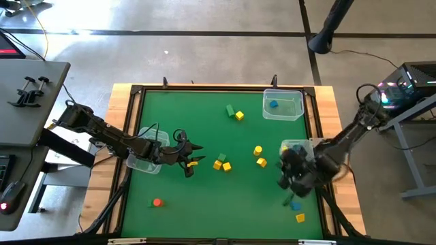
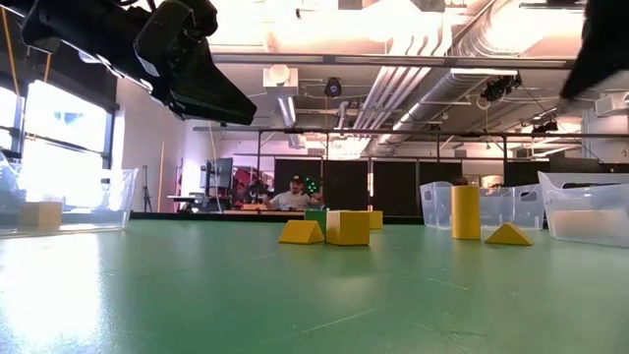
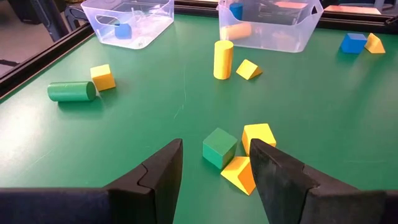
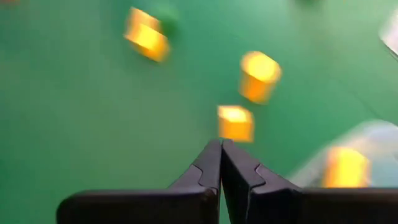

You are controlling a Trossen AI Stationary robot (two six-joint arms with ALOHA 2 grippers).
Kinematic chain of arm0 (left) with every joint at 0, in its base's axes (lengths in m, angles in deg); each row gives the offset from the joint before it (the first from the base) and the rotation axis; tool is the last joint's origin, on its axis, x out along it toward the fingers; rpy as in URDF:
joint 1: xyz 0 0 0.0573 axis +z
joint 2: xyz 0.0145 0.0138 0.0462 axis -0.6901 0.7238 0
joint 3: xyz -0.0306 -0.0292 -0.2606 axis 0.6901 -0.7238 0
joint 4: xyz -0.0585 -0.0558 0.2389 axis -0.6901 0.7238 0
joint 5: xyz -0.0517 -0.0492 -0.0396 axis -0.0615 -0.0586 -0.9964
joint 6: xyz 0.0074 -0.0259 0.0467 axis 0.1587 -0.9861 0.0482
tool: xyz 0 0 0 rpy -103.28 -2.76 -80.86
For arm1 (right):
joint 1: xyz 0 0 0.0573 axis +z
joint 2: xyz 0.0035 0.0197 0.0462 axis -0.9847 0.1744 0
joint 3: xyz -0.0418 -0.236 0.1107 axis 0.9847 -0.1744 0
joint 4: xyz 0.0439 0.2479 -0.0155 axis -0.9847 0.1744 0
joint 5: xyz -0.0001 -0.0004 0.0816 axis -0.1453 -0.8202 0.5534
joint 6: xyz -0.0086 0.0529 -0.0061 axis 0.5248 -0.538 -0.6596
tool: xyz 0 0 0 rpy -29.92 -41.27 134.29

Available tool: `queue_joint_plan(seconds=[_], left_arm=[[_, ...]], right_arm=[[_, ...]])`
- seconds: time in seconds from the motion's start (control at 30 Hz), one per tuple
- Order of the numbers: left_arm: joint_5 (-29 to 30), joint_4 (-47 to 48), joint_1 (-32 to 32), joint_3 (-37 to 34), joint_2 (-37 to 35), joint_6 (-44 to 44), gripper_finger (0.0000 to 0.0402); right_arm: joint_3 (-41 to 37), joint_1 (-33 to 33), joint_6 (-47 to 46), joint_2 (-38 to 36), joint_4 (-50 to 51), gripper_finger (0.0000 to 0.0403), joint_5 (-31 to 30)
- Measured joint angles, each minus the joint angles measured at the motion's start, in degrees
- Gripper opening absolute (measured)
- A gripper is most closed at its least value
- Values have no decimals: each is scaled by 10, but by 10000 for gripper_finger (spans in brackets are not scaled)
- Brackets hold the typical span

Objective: Sort blocks by size
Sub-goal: Put the blue square block into the left transparent bin

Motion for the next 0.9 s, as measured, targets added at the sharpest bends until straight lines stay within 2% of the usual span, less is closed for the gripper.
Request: queue_joint_plan(seconds=[0.13,0.27,0.4,0.5,0.57,0.63,0.77,0.9], left_arm=[[0,0,0,0,0,0,172],[0,0,0,0,0,0,172],[0,-1,0,0,0,0,172],[0,-4,0,0,0,0,172],[0,-9,0,0,0,0,172],[0,-13,0,0,0,0,172],[0,-23,0,0,0,3,172],[-2,-31,0,0,0,5,172]], right_arm=[[-4,61,45,6,-108,0,-108],[-12,93,115,32,-197,0,-217],[-12,97,161,72,-253,0,-272],[-12,86,176,107,-284,0,-279],[-13,76,174,130,-295,0,-255],[-13,61,169,145,-304,2,-205],[-13,33,144,150,-322,30,-69],[-8,15,77,150,-318,90,99]])
